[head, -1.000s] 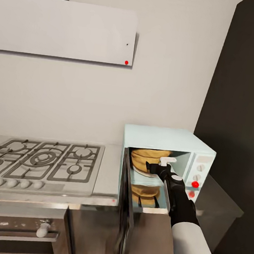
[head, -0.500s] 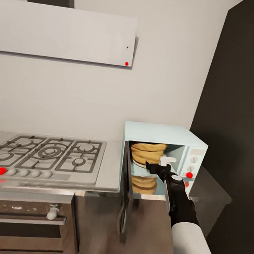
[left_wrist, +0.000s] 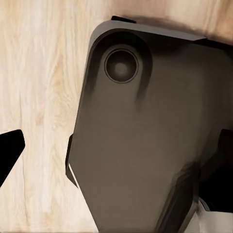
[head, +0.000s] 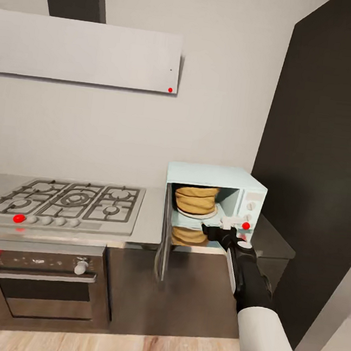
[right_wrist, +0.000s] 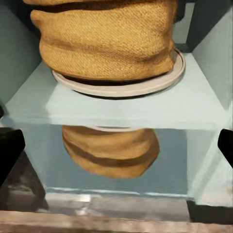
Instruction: In the kitchen, take the popcorn bag from the countertop, put it into the microwave, and heat it until the popcorn is cooked so the cooked popcorn ends up inside the bag.
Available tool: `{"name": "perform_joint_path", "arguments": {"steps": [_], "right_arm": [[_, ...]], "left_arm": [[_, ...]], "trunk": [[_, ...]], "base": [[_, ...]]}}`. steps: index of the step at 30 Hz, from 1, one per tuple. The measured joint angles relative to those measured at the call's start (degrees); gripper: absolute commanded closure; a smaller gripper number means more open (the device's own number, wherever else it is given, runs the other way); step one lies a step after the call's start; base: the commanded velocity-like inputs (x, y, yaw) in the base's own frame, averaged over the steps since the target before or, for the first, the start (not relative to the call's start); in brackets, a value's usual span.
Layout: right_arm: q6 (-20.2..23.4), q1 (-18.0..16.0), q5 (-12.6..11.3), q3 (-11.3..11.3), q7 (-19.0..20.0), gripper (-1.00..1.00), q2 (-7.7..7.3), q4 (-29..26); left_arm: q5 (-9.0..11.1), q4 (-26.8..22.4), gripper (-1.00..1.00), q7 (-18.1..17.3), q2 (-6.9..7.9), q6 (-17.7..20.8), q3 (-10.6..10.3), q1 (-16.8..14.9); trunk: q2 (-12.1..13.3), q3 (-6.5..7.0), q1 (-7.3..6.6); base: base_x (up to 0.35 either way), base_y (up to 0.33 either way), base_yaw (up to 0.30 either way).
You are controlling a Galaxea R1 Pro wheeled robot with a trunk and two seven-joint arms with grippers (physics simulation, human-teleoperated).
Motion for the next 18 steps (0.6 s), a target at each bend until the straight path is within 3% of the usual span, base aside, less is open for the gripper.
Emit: {"name": "perform_joint_path", "arguments": {"steps": [2,7,9,13,16,18], "right_arm": [[0.9,0.0,0.8,0.0,0.1,-1.0,0.0,-0.2],[8.2,0.0,2.3,-0.1,0.2,-1.0,-0.67,-0.4],[10.2,0.0,4.3,-0.1,0.5,-1.0,-2.62,-0.4],[14.6,0.4,5.4,-0.1,2.1,-1.0,-5.63,0.1],[15.6,3.8,5.4,-0.1,2.4,-1.0,-6.6,1.1],[15.5,7.1,5.4,-0.1,2.3,-1.0,-7.52,4.6]], "left_arm": [[0.0,0.0,-1.0,0.0,0.0,0.0,0.0,0.0],[0.0,0.0,-1.0,0.0,0.0,0.0,0.0,0.0],[0.0,0.0,-1.0,0.0,0.0,0.0,0.0,0.0],[0.0,0.0,-1.0,0.0,0.0,0.0,-0.1,0.0],[0.0,-0.1,-1.0,0.0,0.09,0.0,-0.1,0.0],[0.1,0.0,-1.0,0.0,0.15,0.0,-0.1,0.0]], "trunk": [[0.0,0.0,0.0],[0.0,0.0,0.0],[0.0,0.0,0.0],[0.0,0.0,0.0],[0.0,-0.01,0.0],[0.0,-0.01,0.0]], "base": [[-0.314,-0.102,0.0],[-0.314,-0.102,0.0],[-0.314,-0.102,0.0],[-0.314,-0.102,0.0],[-0.315,-0.102,0.0],[-0.297,-0.104,0.0]]}}
